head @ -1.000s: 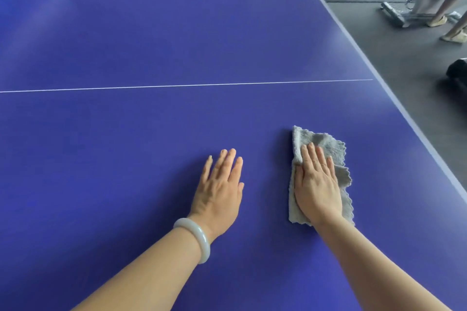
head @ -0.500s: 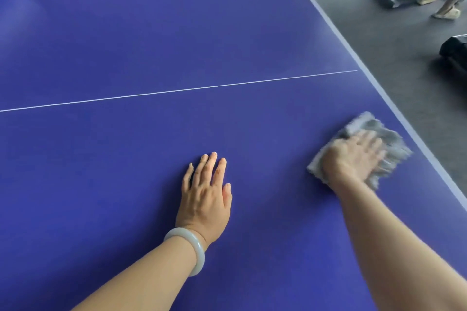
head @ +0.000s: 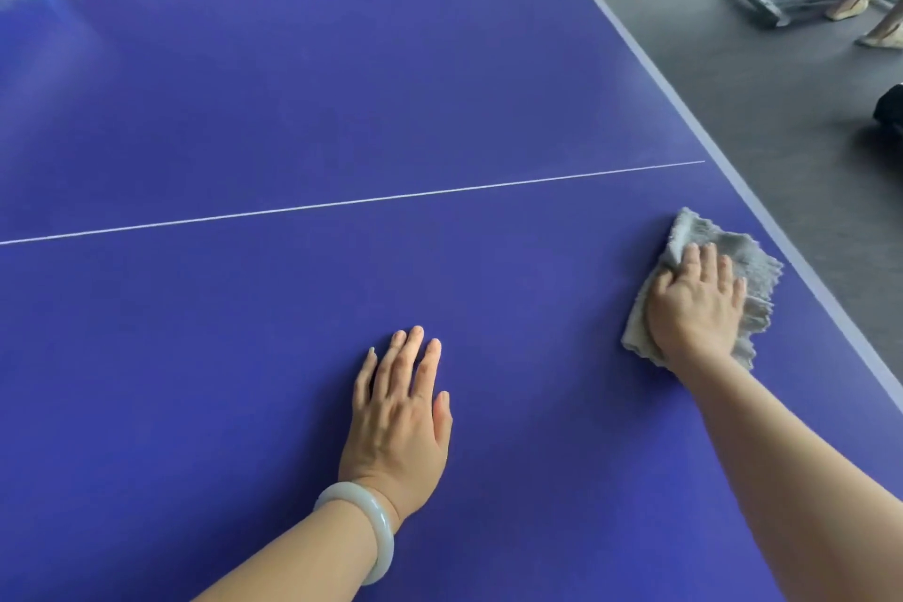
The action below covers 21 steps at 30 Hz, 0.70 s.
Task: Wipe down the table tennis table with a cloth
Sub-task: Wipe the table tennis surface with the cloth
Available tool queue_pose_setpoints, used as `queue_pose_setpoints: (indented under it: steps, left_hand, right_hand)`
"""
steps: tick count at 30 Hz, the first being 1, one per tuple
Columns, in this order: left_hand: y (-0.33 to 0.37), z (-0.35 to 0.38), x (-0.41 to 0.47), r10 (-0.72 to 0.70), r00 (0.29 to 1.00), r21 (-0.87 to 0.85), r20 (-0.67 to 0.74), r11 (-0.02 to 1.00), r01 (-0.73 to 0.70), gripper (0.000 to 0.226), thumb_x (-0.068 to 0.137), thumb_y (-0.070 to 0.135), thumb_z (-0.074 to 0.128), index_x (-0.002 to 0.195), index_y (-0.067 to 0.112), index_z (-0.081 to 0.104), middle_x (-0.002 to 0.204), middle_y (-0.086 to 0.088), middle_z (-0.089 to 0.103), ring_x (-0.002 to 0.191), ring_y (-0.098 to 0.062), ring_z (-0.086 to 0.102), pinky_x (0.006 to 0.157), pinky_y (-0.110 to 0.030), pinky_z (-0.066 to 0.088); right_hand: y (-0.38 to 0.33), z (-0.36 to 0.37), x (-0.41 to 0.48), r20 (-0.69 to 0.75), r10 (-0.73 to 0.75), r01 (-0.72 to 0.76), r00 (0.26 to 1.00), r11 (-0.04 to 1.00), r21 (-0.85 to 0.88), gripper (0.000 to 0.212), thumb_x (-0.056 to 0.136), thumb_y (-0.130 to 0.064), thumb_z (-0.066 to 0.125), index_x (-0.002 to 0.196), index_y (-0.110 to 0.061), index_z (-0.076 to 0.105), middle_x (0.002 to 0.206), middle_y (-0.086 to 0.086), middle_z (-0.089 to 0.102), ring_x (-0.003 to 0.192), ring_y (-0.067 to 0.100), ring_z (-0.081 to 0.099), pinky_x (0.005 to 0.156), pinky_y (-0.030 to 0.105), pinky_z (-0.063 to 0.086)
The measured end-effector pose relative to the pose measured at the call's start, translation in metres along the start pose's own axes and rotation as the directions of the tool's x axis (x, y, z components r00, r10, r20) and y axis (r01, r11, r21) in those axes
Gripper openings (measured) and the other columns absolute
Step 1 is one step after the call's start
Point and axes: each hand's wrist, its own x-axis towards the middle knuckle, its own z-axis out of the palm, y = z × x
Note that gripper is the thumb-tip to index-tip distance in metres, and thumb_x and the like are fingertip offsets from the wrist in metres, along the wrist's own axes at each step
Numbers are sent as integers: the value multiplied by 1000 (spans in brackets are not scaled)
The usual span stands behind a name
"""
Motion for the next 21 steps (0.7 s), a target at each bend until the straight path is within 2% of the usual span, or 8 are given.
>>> queue_pose_setpoints:
  steps: [2, 4, 7, 9, 11, 15, 17, 21]
  left_hand:
    - [1, -1, 0, -1, 1000, 13, 11, 1000, 1, 60, 96, 37, 20, 147, 15, 43, 155, -6, 38, 144, -23, 34, 117, -48, 30]
    - [1, -2, 0, -1, 1000, 14, 21, 1000, 1, 60, 96, 36, 21, 147, 14, 43, 155, -6, 37, 144, -23, 33, 116, -48, 30]
    - [1, -1, 1, 5, 1000, 17, 16, 1000, -5, 59, 95, 36, 25, 145, 12, 46, 154, -8, 39, 143, -24, 36, 114, -49, 33]
    - [1, 1, 0, 8, 1000, 19, 4, 1000, -8, 58, 95, 36, 27, 144, 12, 47, 153, -8, 40, 142, -24, 38, 113, -49, 35]
    - [1, 2, 0, 15, 1000, 9, -12, 1000, -15, 58, 95, 36, 27, 145, 13, 47, 153, -7, 40, 142, -23, 37, 114, -49, 33]
    - [-1, 5, -1, 16, 1000, -4, -14, 1000, -16, 58, 96, 36, 24, 147, 16, 42, 155, -4, 37, 145, -22, 32, 118, -47, 28]
    - [-1, 5, -1, 11, 1000, -16, -11, 1000, -11, 58, 96, 38, 23, 147, 17, 42, 156, -4, 36, 145, -21, 31, 118, -47, 27]
    - [1, 2, 0, 6, 1000, -30, -11, 1000, -6, 59, 96, 38, 22, 145, 14, 45, 154, -6, 38, 143, -23, 35, 116, -49, 30]
  right_hand:
    - [-21, 10, -24, 3, -58, 58, 998, 998, -4, 58, 103, -29, 27, 158, -12, 18, 167, 3, 11, 154, 22, 4, 124, 44, -2]
    - [-58, 27, -63, -12, -360, 360, 933, 933, 11, 56, 103, -28, 31, 157, -15, 23, 165, 2, 18, 154, 21, 8, 125, 41, -1]
    - [-116, 49, -107, 106, -811, 811, 576, 583, 58, 51, 104, -31, 35, 154, -20, 33, 162, -3, 28, 153, 18, 16, 125, 39, 4]
    - [-132, 47, -96, 163, -886, 883, 434, 454, 120, 50, 105, -34, 36, 154, -24, 34, 162, -6, 28, 152, 16, 17, 125, 36, 4]
    - [-120, 40, -64, 121, -860, 851, 496, 509, 131, 49, 102, -32, 44, 150, -20, 42, 159, -1, 35, 150, 19, 25, 124, 35, 9]
    - [-21, 6, 5, 21, -385, 384, 923, 923, 34, 54, 103, -30, 38, 155, -18, 32, 164, 2, 24, 153, 19, 15, 125, 38, 5]
    - [33, -14, 5, 32, -210, 209, 977, 978, 21, 56, 103, -31, 33, 157, -18, 25, 166, 1, 18, 153, 18, 10, 125, 40, 4]
    - [76, -21, -63, 13, -116, 115, 993, 993, 11, 58, 103, -30, 29, 159, -18, 17, 166, -2, 12, 154, 14, 4, 125, 37, -1]
